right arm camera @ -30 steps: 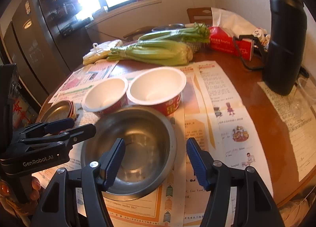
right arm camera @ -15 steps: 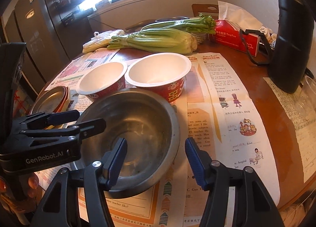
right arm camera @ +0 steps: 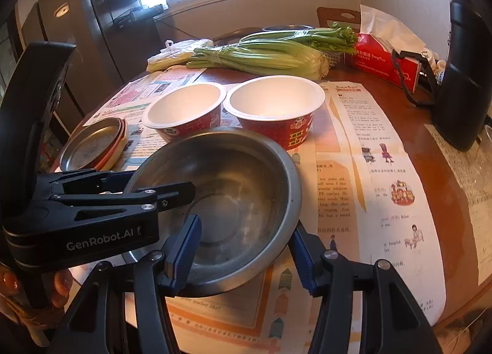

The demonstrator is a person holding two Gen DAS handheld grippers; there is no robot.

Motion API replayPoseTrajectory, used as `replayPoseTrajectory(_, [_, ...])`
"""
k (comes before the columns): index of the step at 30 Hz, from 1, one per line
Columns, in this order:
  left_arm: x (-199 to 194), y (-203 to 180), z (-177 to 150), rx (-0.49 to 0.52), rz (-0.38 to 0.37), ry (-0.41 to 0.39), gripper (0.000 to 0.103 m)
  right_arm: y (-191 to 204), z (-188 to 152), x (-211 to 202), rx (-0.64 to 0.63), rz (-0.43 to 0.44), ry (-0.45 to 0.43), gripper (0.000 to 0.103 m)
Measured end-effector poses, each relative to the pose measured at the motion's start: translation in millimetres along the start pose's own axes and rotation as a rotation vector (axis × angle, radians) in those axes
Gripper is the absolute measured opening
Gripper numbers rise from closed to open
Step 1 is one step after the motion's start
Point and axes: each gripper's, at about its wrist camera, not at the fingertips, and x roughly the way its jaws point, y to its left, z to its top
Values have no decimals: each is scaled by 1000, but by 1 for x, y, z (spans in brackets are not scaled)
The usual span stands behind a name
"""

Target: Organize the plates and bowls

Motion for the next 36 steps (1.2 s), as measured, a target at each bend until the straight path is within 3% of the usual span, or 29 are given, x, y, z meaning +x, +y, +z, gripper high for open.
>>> replayPoseTrajectory(22, [-29,41,-37,-34,26,-43,53,55,-14,-6,-79,47,-9,57])
replayPoseTrajectory(36, [-27,55,-40,-46,65,-42,57,57,-15,6,-78,56,0,57])
